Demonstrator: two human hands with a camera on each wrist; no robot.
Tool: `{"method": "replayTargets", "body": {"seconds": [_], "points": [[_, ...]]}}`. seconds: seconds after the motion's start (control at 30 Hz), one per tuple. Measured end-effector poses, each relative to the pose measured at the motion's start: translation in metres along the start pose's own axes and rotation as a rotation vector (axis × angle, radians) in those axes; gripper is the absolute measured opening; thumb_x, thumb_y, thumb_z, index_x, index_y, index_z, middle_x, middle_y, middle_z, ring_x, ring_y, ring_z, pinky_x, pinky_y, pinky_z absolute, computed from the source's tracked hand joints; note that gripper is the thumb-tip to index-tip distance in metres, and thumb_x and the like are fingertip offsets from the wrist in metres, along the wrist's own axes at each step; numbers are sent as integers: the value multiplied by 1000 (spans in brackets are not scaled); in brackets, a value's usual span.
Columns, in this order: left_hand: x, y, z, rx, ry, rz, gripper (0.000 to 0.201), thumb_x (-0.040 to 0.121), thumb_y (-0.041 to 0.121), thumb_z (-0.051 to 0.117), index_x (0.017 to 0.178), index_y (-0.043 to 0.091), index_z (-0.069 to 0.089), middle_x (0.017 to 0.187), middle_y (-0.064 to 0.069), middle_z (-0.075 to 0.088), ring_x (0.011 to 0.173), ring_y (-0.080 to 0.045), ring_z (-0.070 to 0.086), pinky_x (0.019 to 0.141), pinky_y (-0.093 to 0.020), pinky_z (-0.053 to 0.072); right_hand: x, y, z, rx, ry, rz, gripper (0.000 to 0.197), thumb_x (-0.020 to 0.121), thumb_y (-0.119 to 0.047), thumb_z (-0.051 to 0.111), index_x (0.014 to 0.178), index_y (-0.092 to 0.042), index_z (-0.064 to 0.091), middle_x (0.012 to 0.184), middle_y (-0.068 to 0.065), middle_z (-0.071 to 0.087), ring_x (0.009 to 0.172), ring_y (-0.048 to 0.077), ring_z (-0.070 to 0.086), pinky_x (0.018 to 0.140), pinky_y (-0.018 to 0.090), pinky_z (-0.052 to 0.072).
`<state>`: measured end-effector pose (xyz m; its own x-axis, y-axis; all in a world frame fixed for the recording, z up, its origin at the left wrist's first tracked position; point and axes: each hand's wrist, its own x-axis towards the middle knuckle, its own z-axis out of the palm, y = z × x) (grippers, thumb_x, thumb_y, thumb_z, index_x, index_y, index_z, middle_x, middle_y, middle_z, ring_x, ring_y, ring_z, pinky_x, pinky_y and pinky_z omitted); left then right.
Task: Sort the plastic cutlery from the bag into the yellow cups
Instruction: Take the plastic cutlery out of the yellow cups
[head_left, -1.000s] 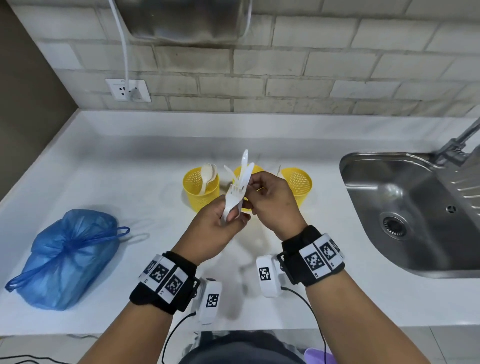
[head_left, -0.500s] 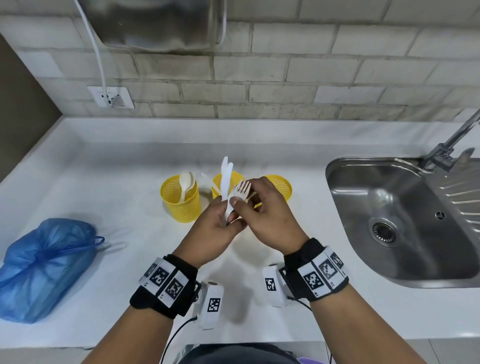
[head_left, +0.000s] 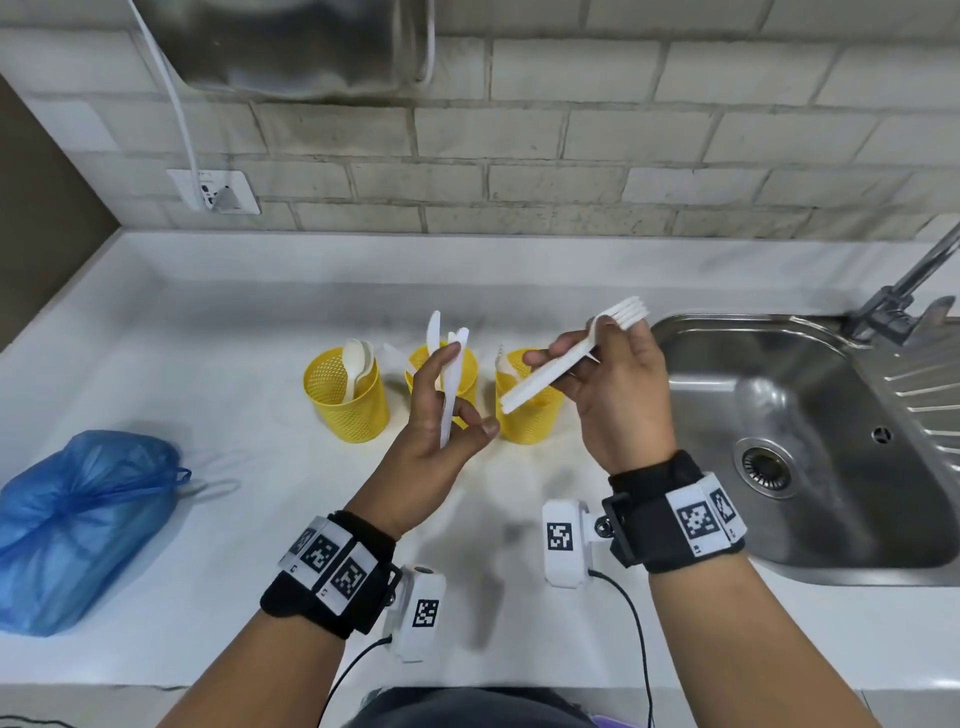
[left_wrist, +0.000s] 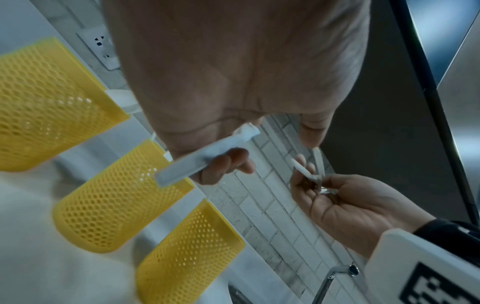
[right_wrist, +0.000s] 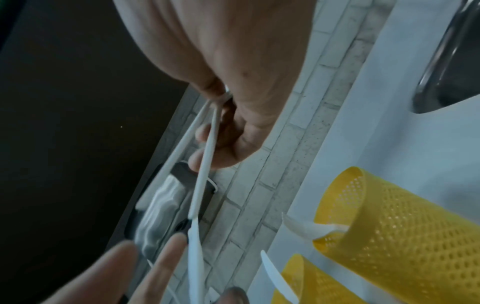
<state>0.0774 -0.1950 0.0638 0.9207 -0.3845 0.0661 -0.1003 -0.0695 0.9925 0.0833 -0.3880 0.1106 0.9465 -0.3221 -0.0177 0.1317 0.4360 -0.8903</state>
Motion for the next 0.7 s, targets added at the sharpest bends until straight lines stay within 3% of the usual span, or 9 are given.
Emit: {"method": "replayTargets", "body": {"seconds": [0.07, 0.13, 0.27, 0.37, 0.47, 0.53, 0.57, 0.63, 0.7], "points": [[1, -2, 3, 13, 16, -7, 71, 106, 20, 52, 153, 52, 10, 109, -8, 57, 76, 2, 54, 79, -22, 41, 7, 1, -4, -27, 65, -40, 12, 110, -18, 38, 98, -14, 40, 66, 5, 50, 55, 31, 61, 60, 38, 53], [4, -5, 8, 36, 24, -17, 64, 109, 24, 44, 152, 54, 8, 103, -10, 63, 73, -2, 53, 77, -27, 40, 14, 9, -6, -160, 98, -110, 18, 105, -27, 48, 94, -16, 40, 62, -1, 40, 48, 22, 44, 55, 35, 41], [8, -1, 16, 30, 12, -10, 42, 111, 28, 37, 148, 43, 24, 90, -3, 65, 67, -11, 44, 71, -23, 40, 10, 20, 1, -475, -68, -107, 18, 95, -34, 71, 92, -20, 61, 58, -13, 50, 49, 11, 42, 54, 28, 37], [10, 0, 18, 69, -15, -23, 25, 112, 25, 36, 136, 30, 38, 86, -2, 67, 65, -18, 42, 67, -27, 41, 5, 22, 6, -559, -182, -79, 16, 96, -25, 73, 86, -15, 67, 60, -5, 57, 48, 9, 45, 52, 24, 38], [14, 3, 12, 122, -8, -37, 20, 109, 24, 44, 125, 15, 54, 92, -3, 73, 74, -26, 54, 73, -34, 48, 4, 21, 8, -576, -222, -91, 19, 98, -17, 70, 81, -11, 65, 60, -3, 64, 48, 6, 52, 53, 17, 40], [18, 6, 5, 187, 57, 11, 11, 103, 20, 60, 109, 16, 68, 92, 0, 72, 83, -24, 61, 79, -32, 51, 5, 21, 9, -574, -263, -89, 19, 98, -13, 69, 80, -9, 64, 54, -10, 60, 47, 3, 51, 52, 15, 39], [20, 7, 1, 208, 91, 34, 5, 99, 17, 67, 96, 19, 72, 85, 5, 69, 78, -18, 60, 76, -29, 50, 5, 20, 10, -576, -290, -95, 19, 98, -12, 69, 80, -10, 64, 53, -13, 58, 47, 2, 49, 53, 14, 39], [24, 11, -5, 263, 138, 66, 20, 92, 14, 75, 75, 22, 68, 67, 10, 59, 65, -8, 53, 66, -18, 44, 6, 22, 12, -614, -327, -118, 16, 97, -13, 70, 82, -11, 66, 55, -14, 56, 52, 3, 49, 57, 15, 40], [29, 15, -10, 332, 136, 58, 24, 90, 15, 77, 70, 16, 65, 64, 1, 60, 62, -12, 56, 63, -19, 44, 7, 23, 16, -634, -312, -137, 12, 96, -17, 71, 86, -12, 67, 58, -13, 54, 54, 6, 48, 59, 19, 41]]}}
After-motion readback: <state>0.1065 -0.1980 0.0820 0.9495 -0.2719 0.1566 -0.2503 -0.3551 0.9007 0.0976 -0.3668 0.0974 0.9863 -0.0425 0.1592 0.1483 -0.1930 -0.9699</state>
